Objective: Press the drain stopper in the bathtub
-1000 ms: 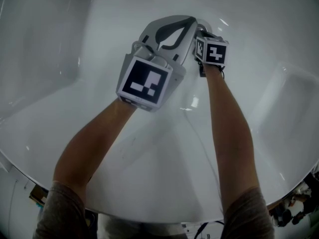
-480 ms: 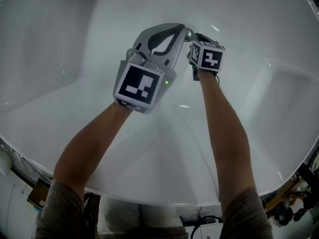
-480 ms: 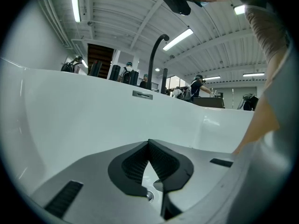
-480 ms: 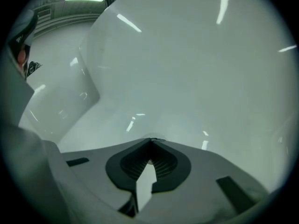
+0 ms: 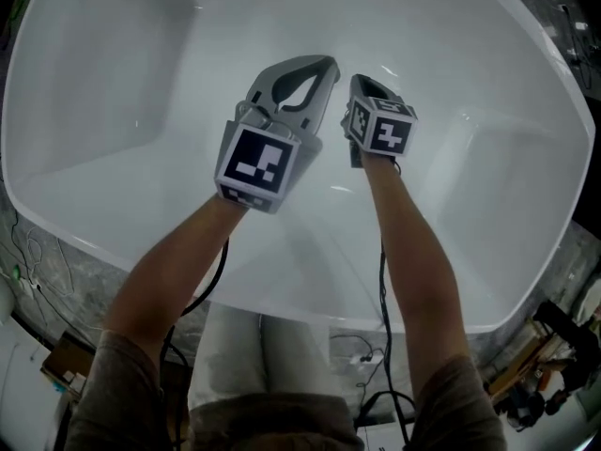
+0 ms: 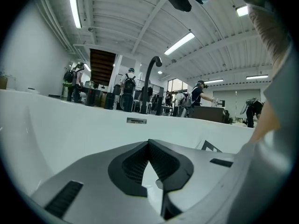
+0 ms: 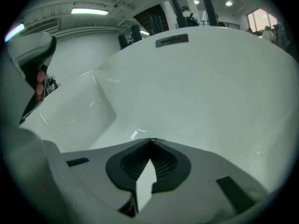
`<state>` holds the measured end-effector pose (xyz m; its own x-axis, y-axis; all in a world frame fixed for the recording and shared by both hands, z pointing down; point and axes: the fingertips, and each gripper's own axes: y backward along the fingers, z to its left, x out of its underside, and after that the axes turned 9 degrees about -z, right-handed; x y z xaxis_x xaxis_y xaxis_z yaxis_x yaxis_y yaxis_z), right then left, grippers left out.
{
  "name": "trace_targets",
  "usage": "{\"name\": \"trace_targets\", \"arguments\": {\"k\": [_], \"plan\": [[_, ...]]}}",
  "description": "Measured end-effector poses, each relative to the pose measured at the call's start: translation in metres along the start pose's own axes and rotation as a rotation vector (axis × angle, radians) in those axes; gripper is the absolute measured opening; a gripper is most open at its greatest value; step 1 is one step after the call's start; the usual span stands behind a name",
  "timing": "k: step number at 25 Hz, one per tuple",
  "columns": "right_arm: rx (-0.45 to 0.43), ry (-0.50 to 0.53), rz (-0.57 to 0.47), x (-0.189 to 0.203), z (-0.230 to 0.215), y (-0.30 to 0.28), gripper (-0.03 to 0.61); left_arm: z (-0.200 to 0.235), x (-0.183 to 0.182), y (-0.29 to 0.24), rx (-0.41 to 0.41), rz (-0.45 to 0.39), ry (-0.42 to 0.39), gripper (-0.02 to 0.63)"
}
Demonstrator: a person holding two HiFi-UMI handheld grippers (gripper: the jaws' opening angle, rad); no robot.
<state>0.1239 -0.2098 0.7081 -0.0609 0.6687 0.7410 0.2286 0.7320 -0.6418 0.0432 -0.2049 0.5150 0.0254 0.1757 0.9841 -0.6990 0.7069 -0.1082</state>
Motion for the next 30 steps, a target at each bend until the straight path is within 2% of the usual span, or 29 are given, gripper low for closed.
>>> {"name": "trace_targets", "arguments": {"k": [6, 11, 15, 19, 30], "plan": [[-0.027, 0.004, -0.034, -0.053, 0.023, 0.064, -0.002, -0.019, -0.067, 0.022, -0.018, -0.004, -0.006, 0.002], [-0.068, 0.033, -0.080, -0.098, 0.049, 0.121, -0.002, -0.035, -0.119, 0.042, -0.041, -0.024, 0.021, 0.002], [-0.090, 0.002, -0.134, -0.133, 0.068, 0.172, -0.002, -0.050, -0.160, 0.058, -0.053, -0.029, 0.027, 0.002], [-0.098, 0.022, -0.190, -0.169, 0.087, 0.225, -0.002, -0.062, -0.201, 0.080, -0.069, -0.030, 0.028, 0.003], [-0.145, 0.003, -0.271, -0.234, 0.132, 0.348, -0.002, -0.118, -0.296, 0.136, -0.048, -0.037, 0.009, 0.002]]}}
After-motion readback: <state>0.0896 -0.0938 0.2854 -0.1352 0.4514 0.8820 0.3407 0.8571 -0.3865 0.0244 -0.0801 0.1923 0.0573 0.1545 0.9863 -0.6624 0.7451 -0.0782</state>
